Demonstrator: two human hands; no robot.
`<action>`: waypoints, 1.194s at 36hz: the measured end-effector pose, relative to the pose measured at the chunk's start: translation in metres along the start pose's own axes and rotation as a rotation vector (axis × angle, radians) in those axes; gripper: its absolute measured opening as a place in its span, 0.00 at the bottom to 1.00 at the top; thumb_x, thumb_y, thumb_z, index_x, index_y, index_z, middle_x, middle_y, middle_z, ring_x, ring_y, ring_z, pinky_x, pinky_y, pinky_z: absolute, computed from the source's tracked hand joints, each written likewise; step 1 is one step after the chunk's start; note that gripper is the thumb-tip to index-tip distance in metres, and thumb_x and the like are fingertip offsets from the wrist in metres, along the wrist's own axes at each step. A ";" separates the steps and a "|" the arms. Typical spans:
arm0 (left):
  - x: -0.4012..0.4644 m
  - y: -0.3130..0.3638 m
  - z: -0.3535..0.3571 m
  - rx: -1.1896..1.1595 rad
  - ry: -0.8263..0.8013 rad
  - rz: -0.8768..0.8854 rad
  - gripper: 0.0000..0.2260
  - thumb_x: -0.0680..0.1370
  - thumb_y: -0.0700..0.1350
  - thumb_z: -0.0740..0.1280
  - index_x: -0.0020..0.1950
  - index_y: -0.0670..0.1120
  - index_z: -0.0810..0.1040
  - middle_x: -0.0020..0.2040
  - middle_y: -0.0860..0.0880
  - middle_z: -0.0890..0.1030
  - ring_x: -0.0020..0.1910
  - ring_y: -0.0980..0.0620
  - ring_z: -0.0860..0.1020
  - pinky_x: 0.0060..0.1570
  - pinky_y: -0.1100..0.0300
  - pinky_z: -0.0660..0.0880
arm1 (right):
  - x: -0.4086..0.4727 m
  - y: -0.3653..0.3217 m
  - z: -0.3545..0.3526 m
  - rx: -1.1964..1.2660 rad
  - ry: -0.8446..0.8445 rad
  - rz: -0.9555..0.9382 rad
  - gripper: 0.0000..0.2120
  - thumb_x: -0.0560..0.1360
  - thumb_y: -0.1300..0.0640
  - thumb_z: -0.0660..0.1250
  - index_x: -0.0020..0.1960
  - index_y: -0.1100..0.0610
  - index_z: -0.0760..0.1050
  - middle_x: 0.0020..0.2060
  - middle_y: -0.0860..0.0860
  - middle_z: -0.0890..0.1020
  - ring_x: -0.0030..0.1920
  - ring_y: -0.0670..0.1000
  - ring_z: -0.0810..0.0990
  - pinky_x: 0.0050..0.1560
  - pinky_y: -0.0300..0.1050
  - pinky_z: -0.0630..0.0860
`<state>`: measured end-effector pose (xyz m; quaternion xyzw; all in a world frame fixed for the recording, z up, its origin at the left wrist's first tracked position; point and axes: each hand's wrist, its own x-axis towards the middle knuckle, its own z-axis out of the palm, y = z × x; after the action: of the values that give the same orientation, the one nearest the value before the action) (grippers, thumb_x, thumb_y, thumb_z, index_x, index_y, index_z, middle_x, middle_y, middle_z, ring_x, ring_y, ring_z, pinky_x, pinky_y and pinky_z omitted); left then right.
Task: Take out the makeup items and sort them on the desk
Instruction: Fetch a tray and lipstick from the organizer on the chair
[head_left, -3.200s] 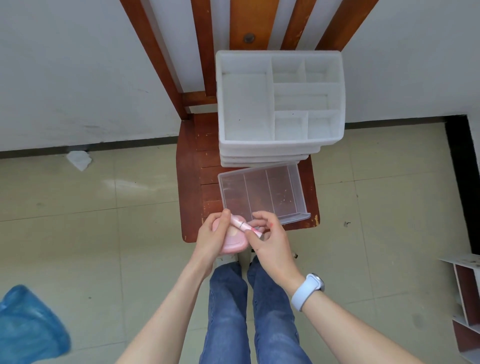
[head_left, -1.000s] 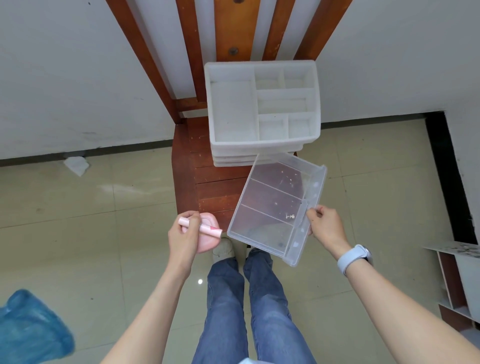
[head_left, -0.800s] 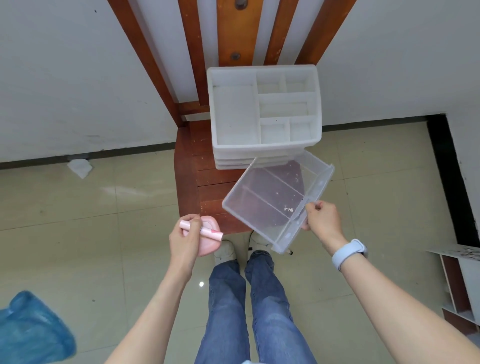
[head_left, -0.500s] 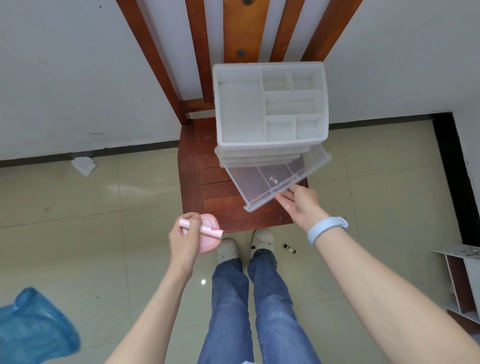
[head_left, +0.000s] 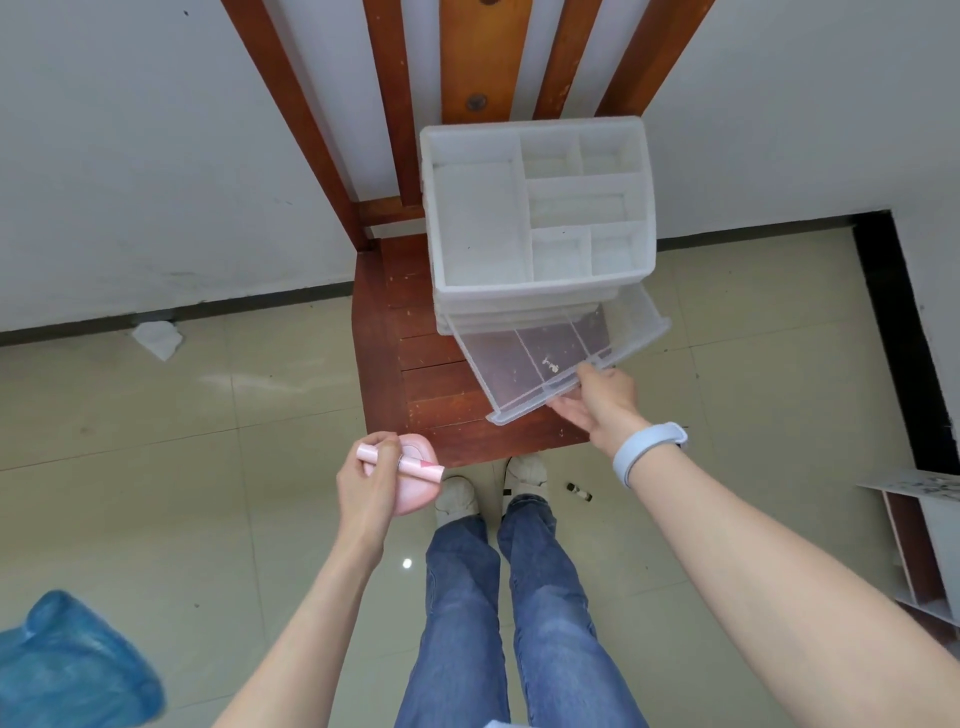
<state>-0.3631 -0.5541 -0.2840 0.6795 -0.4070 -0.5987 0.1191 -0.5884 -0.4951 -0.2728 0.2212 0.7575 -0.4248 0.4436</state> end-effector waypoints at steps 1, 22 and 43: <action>0.000 0.001 0.000 0.001 -0.004 -0.001 0.06 0.78 0.44 0.62 0.45 0.53 0.76 0.45 0.55 0.78 0.46 0.57 0.75 0.42 0.64 0.70 | -0.003 0.005 0.000 0.042 -0.005 0.033 0.11 0.80 0.60 0.59 0.62 0.60 0.68 0.52 0.57 0.78 0.37 0.54 0.83 0.38 0.43 0.82; 0.002 -0.005 -0.007 0.021 0.001 -0.018 0.06 0.78 0.44 0.62 0.46 0.52 0.77 0.47 0.54 0.78 0.48 0.55 0.75 0.42 0.63 0.70 | 0.006 -0.035 0.042 0.468 -0.391 -0.020 0.24 0.79 0.69 0.55 0.74 0.57 0.58 0.64 0.54 0.74 0.70 0.56 0.67 0.63 0.55 0.69; -0.050 -0.108 0.103 0.213 -0.318 -0.136 0.18 0.72 0.46 0.62 0.60 0.44 0.73 0.46 0.50 0.79 0.44 0.56 0.76 0.38 0.64 0.72 | 0.060 0.211 -0.196 -0.221 -0.045 0.116 0.12 0.79 0.65 0.54 0.60 0.59 0.69 0.48 0.58 0.78 0.38 0.51 0.77 0.38 0.39 0.76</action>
<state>-0.4104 -0.4167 -0.3447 0.6113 -0.4346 -0.6587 -0.0599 -0.5631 -0.2187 -0.3707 0.2049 0.7755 -0.3173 0.5058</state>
